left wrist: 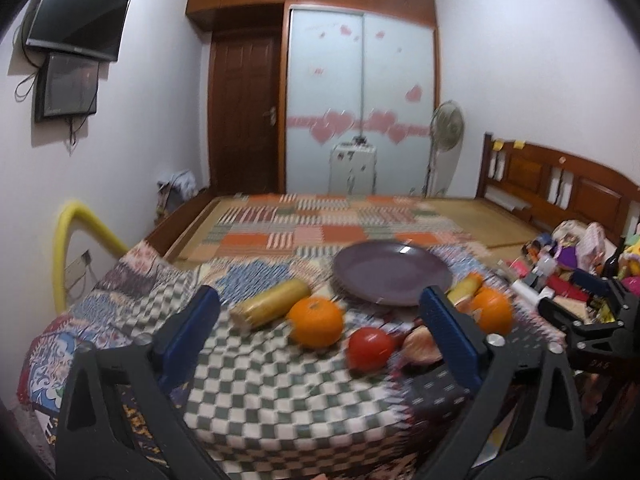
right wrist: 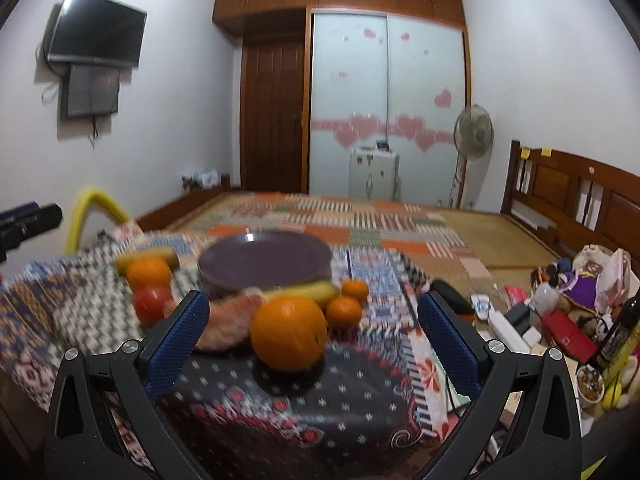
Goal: Organize fruits
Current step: 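Grasp the red tomato with the left gripper while the right gripper grasps the large orange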
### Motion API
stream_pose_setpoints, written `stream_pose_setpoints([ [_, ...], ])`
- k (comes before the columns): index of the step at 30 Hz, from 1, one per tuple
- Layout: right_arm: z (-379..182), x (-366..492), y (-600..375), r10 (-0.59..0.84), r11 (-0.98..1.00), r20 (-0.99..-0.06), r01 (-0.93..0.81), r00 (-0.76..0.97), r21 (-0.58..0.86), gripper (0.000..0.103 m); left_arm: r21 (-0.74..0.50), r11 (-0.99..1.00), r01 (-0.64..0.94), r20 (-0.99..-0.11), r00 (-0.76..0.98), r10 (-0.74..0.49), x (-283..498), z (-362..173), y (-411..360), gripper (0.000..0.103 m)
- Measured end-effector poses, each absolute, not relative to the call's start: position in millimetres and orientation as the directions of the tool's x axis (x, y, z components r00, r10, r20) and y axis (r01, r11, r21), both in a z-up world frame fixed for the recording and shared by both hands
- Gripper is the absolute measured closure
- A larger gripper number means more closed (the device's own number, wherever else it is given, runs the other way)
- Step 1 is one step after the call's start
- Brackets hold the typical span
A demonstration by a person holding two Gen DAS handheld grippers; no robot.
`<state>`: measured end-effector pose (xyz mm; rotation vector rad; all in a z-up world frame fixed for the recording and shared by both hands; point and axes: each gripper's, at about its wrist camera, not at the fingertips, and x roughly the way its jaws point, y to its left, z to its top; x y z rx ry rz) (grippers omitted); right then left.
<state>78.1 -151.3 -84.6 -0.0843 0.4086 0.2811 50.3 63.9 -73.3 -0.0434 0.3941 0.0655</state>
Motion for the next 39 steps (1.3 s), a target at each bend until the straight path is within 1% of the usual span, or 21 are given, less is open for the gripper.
stream_pose_setpoints([
  [1,-86.1,79.8,-152.6,0.255,0.957,-0.419,-0.290,0.872,-0.022,0.000,-0.029,0.996,-0.079,-0.404,0.913,0.060,53.6,-77.7,69.1,0.015],
  [5,-98.6,90.6,-151.8,0.270,0.951,-0.464,-0.308,0.844,-0.007,0.000,-0.061,0.995,-0.078,-0.483,0.875,0.039,68.4,-98.8,86.9,0.017],
  [9,-108.7,101.4,-146.5,0.287,0.947,-0.492,-0.322,0.822,0.014,0.002,-0.066,0.995,-0.073,-0.526,0.850,0.028,79.1,-116.2,88.5,0.020],
  [14,-117.3,116.2,-142.3,0.314,0.938,-0.524,-0.345,0.792,0.040,0.014,-0.053,0.998,-0.023,-0.560,0.829,-0.010,93.4,-129.5,70.1,0.020],
  [19,-121.4,122.8,-135.9,0.357,0.921,-0.534,-0.383,0.766,0.066,0.022,-0.054,0.998,0.024,-0.582,0.811,-0.051,107.9,-138.7,52.6,0.020],
  [23,-125.6,126.1,-133.3,0.388,0.909,-0.544,-0.408,0.744,0.090,0.033,-0.055,0.997,0.047,-0.596,0.800,-0.071,118.4,-145.8,41.6,0.021],
  [25,-126.9,126.8,-134.6,0.388,0.909,-0.542,-0.408,0.746,0.089,0.035,-0.053,0.997,0.059,-0.604,0.793,-0.079,122.6,-149.1,36.8,0.025],
  [27,-126.4,126.4,-137.5,0.392,0.909,-0.539,-0.405,0.745,0.102,0.038,-0.052,0.996,0.067,-0.611,0.787,-0.085,126.4,-151.3,33.0,0.027],
  [29,-125.7,129.0,-138.2,0.405,0.905,-0.538,-0.409,0.739,0.119,0.039,-0.052,0.996,0.072,-0.616,0.783,-0.089,130.4,-153.7,30.4,0.029],
  [30,-125.9,129.4,-139.9,0.413,0.902,-0.536,-0.410,0.736,0.133,0.039,-0.049,0.996,0.069,-0.616,0.783,-0.084,132.1,-154.8,29.3,0.032],
  [32,-126.1,130.0,-141.8,0.426,0.898,-0.532,-0.412,0.732,0.153,0.040,-0.052,0.996,0.071,-0.625,0.776,-0.088,136.1,-156.9,28.6,0.035],
  [34,-126.2,128.8,-143.2,0.435,0.895,-0.530,-0.413,0.728,0.166,0.040,-0.065,0.996,0.068,-0.632,0.769,-0.094,139.3,-158.9,29.1,0.041],
  [38,-125.1,126.1,-142.9,0.437,0.895,-0.530,-0.411,0.726,0.174,0.040,-0.087,0.993,0.074,-0.642,0.758,-0.113,145.0,-162.4,27.8,0.048],
  [39,-124.7,126.4,-143.0,0.437,0.895,-0.531,-0.411,0.726,0.174,0.041,-0.087,0.993,0.079,-0.643,0.757,-0.117,145.6,-162.8,26.1,0.052],
])
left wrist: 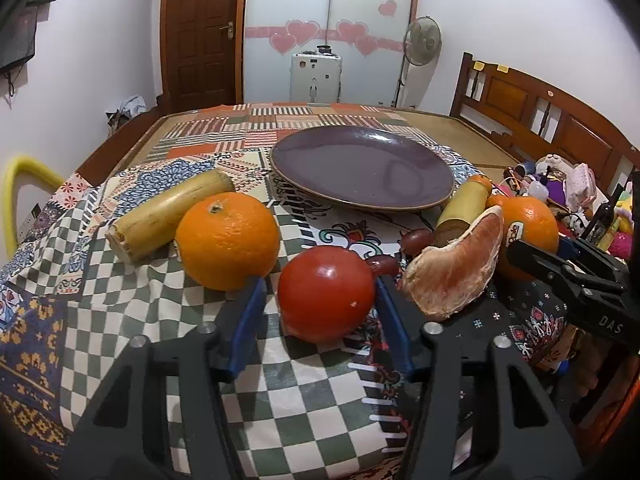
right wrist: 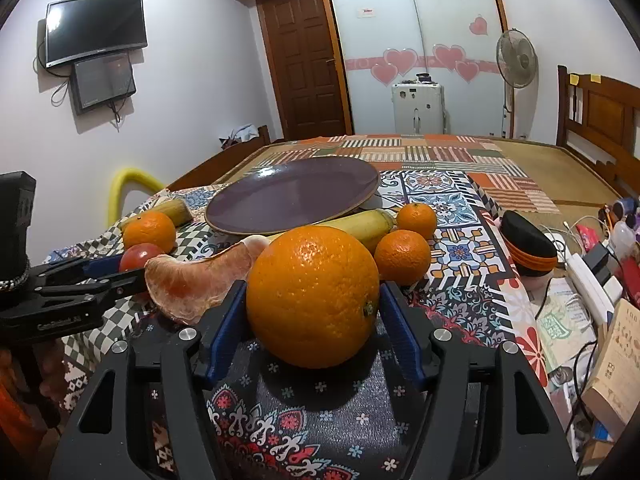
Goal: Organize fruits
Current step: 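Grasp the red tomato with the left gripper while the right gripper grasps the large orange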
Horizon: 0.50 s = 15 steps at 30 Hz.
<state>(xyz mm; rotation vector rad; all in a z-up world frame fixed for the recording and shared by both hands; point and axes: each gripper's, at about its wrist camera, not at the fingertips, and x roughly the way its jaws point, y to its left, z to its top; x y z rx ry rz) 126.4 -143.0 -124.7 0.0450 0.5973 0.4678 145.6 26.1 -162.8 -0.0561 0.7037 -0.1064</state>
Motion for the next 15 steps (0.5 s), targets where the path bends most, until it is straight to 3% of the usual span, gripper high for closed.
stream_pose_setpoints([
  [15,-113.4,122.4,-155.3,0.434,0.898,-0.517,-0.404,0.738,0.176,0.041,-0.076,0.995,0.063,-0.625,0.774,-0.097,133.3,-149.7,28.8,0.056],
])
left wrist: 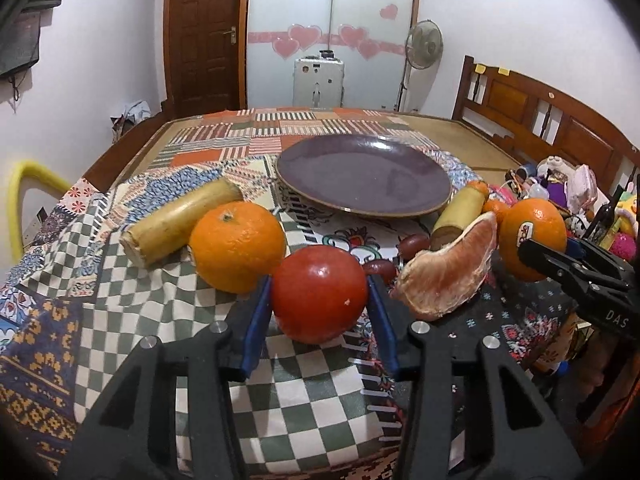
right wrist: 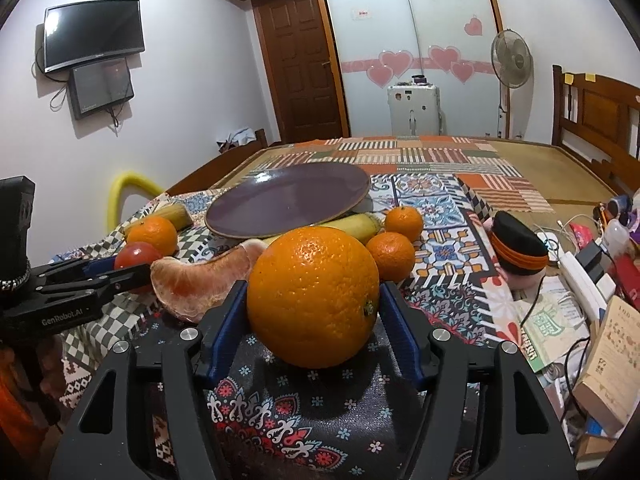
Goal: Organize fruits
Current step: 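Grasp the red tomato with the left gripper while the right gripper grasps the large orange, then carry the tomato onto the purple plate with the left gripper while the right places the orange beside it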
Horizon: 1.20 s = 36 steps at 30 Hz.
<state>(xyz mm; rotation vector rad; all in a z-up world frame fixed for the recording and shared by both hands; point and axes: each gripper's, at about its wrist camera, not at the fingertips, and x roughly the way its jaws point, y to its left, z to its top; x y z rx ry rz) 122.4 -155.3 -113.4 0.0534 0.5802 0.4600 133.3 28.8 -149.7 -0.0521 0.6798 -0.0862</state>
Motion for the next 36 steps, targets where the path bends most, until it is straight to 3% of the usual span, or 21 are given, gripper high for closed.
stream_pose_setpoints([
  [17,-59.1,135.3,-156.5,0.439,0.896,-0.375,-0.426,0.816,0.123,0.041,-0.056,0.995,0.083,-0.460,0.882,-0.100,130.0,-67.1,28.2,0.056],
  [29,-49.1,172.4,-144.0,0.443,0.894,-0.342,-0.437,0.829,0.099,0.041,-0.016,0.996,0.088,-0.441,0.893,-0.086,173.2,-48.4,20.6,0.056],
  [36,-52.4,201.1,-136.1,0.459,0.886,-0.368,-0.450,0.809,0.115,0.041,0.002,0.996,0.089,-0.464,0.883,-0.078,207.4,-48.9,14.2,0.056],
])
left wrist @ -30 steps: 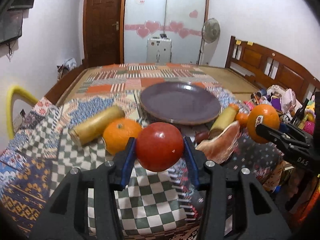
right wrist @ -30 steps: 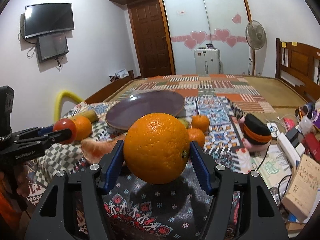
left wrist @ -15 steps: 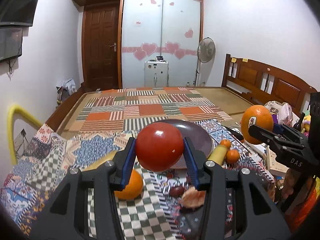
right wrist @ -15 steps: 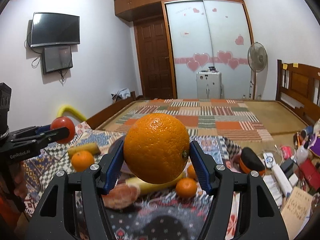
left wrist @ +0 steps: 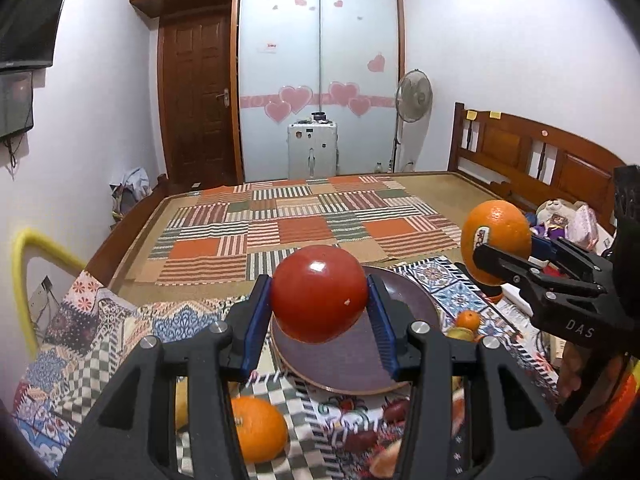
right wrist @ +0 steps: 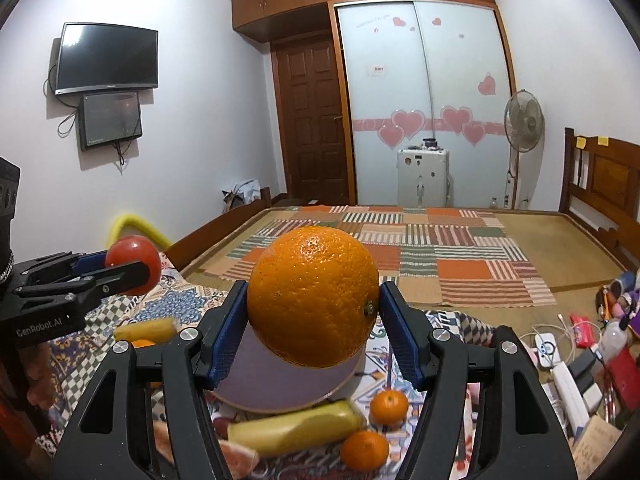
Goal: Organize fruits
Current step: 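Carry the tomato onto the purple plate with the left gripper while the right places the orange beside it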
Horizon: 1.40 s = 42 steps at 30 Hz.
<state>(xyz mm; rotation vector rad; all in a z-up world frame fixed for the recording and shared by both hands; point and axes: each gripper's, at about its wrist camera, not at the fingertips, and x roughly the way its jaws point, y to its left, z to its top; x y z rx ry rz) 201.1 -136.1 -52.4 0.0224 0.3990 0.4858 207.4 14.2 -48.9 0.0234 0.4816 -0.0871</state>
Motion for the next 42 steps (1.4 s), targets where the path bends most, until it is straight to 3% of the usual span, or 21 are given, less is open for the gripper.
stream_pose_setpoints([
  [10,-67.5,234.1,-123.6,0.431,0.888,-0.446,-0.456,0.784,0.056,0.041,0.024,0.997,0.079,-0.528,0.848,-0.055,253.6,-66.8,13.5,0.056],
  [32,-99.8,286.0,-90.3,0.350,0.840,-0.727,-0.541,0.591,-0.036,0.041,-0.030,0.998,0.063,-0.778,0.625,-0.063,330.0,-126.6,21.5,0.056],
  [42,-103.6,295.2,-83.6,0.331,0.827,-0.766,-0.560,0.552,-0.046,0.040,-0.109,0.993,0.047,-0.828,0.548,-0.117,341.8,-138.0,26.0,0.055],
])
